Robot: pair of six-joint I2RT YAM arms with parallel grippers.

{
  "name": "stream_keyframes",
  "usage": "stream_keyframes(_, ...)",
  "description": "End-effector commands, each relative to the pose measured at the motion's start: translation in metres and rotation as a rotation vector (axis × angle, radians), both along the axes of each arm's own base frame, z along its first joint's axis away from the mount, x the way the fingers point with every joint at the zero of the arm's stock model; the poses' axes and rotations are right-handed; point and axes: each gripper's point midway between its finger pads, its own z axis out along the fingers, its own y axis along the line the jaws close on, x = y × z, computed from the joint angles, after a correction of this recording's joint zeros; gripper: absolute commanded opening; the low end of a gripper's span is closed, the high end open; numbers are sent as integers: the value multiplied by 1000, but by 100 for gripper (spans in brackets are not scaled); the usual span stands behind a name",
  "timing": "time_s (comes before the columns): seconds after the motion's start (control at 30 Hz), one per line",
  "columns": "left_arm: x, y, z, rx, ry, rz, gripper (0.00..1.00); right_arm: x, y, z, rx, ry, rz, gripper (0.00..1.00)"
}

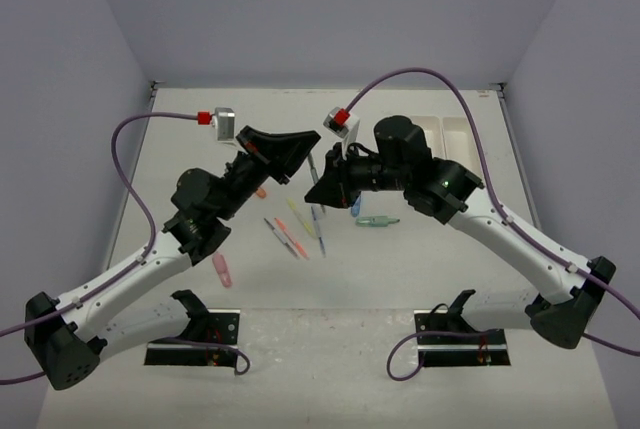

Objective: Sort the stationery into containers
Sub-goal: Close the pen cap on the pen, then place the pen in the storage box.

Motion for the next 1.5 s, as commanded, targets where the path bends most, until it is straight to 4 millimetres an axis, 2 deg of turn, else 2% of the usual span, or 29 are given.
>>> stream_keyframes(0.0,-45,-31,-96,289,195,-207,0,75,-13,117,278,-323,-262,0)
stream_keyframes(0.03,-36,-26,-92,303,200,-149,0,76,-13,103,254,-304,-263,0)
stream_keyframes(0.07,-18,-15,-82,330,225,-31,0,78,-13,76,212,-255,-279,0)
stream_keyframes(0.1,-6,-5,-71,368,264,59,14,80,-15,39,157,-196,-296,0)
stream_keyframes(0.13,13,12,-62,384,301,197,31,82,-19,15,120,-160,-327,0)
stream_keyframes(0.23,49,48,-22,412,370,474,97,86,-43,-52,1,-47,-447,0)
stream_keyframes(0.27,56,59,-12,405,395,538,100,89,-52,-67,-33,-19,-486,0)
stream_keyframes(0.33,70,90,8,379,444,688,100,105,-89,-97,-129,40,-628,0)
stream_keyframes(0.43,69,119,16,372,461,783,100,132,-156,-126,-317,88,-861,0)
stream_keyframes(0.5,63,126,-1,400,464,789,100,152,-190,-121,-405,72,-967,0)
stream_keyframes(0.53,60,128,-13,423,468,784,100,158,-206,-133,-486,106,-997,0)
stream_keyframes(0.57,58,129,-24,443,475,778,100,165,-218,-130,-506,103,-1034,0)
stream_keyframes(0.67,45,129,-67,515,512,721,100,188,-258,-153,-604,168,-1111,0)
stream_keyframes(0.73,36,131,-107,591,551,694,100,203,-269,-160,-641,184,-1124,0)
stream_keyframes(0.77,31,133,-124,626,570,681,100,211,-275,-169,-673,200,-1127,0)
stream_keyframes(0.97,12,141,-177,763,621,630,100,240,-296,-195,-769,237,-1145,0)
stream_keyframes(1.03,5,145,-190,799,634,617,100,243,-299,-201,-806,264,-1135,8)
stream_keyframes(1.07,3,146,-194,806,638,610,100,244,-299,-202,-809,267,-1130,10)
stream_keyframes(1.13,-1,148,-201,817,644,603,100,245,-302,-205,-826,266,-1136,30)
stream_keyframes(1.17,-2,149,-203,824,646,600,100,245,-304,-205,-837,265,-1143,37)
stream_keyframes(1.27,-7,154,-211,853,661,602,100,242,-305,-202,-840,265,-1152,48)
stream_keyframes(1.33,-9,157,-211,859,663,609,100,239,-304,-193,-822,260,-1158,52)
stream_keyframes(1.4,-11,160,-208,855,661,612,100,237,-297,-181,-794,250,-1153,52)
stream_keyframes(1.47,-12,165,-204,849,663,628,100,230,-269,-168,-743,212,-1097,49)
